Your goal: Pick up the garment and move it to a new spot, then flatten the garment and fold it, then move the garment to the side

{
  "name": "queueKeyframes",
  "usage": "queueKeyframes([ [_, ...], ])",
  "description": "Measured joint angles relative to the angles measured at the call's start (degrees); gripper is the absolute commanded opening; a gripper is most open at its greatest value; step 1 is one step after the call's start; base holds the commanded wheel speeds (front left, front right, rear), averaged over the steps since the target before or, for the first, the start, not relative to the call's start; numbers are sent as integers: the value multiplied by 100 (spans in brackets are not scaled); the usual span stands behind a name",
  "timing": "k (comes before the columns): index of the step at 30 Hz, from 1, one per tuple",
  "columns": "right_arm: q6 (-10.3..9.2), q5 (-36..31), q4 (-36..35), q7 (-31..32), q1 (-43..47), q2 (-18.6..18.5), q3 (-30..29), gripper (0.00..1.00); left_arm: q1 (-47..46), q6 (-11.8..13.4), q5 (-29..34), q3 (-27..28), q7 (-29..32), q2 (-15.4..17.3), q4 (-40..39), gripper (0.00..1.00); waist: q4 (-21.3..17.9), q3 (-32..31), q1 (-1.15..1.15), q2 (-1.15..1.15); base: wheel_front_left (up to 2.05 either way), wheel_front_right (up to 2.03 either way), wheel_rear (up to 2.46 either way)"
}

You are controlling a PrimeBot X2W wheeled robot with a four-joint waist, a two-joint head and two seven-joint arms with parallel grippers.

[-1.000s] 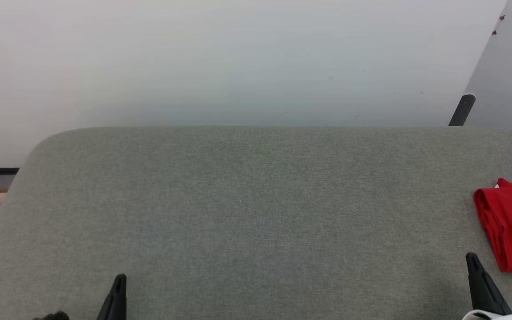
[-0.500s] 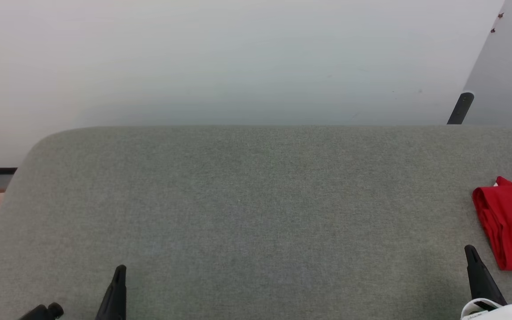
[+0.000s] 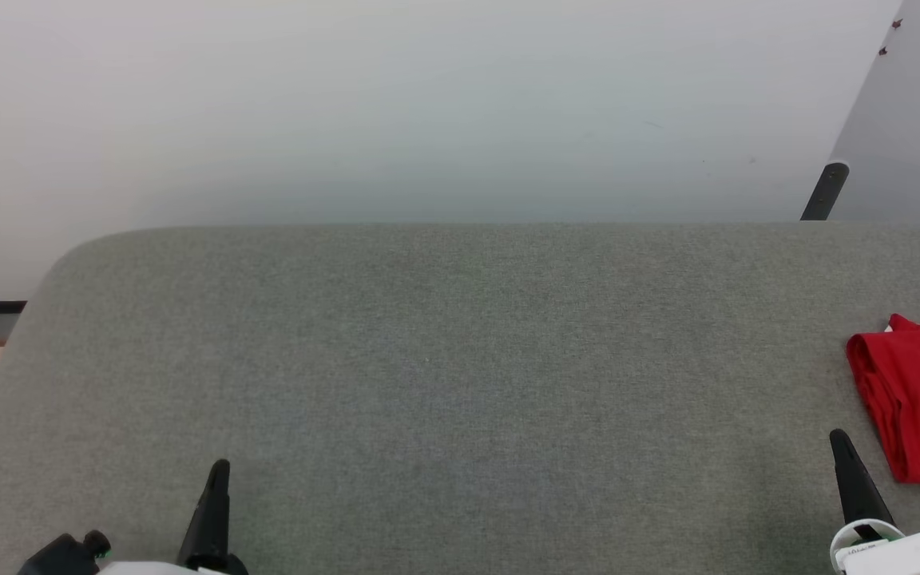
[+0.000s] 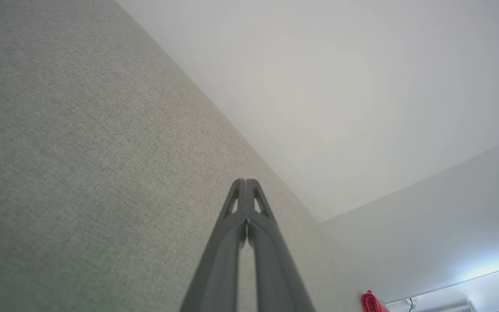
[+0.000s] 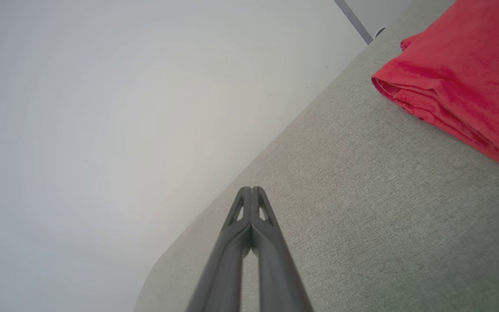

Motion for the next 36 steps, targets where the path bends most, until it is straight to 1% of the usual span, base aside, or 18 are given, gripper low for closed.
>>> queueKeyframes([
  [15, 0, 854, 162, 167, -166, 65, -37, 0, -242, -1, -835, 92, 244, -114, 152, 0, -29, 25, 0, 0, 0, 0, 0],
  [36, 0, 1881, 352, 357, -414, 141, -77, 0, -533, -7, -1782, 210, 538, -245, 331, 0, -70, 60, 0, 0, 0, 0, 0],
])
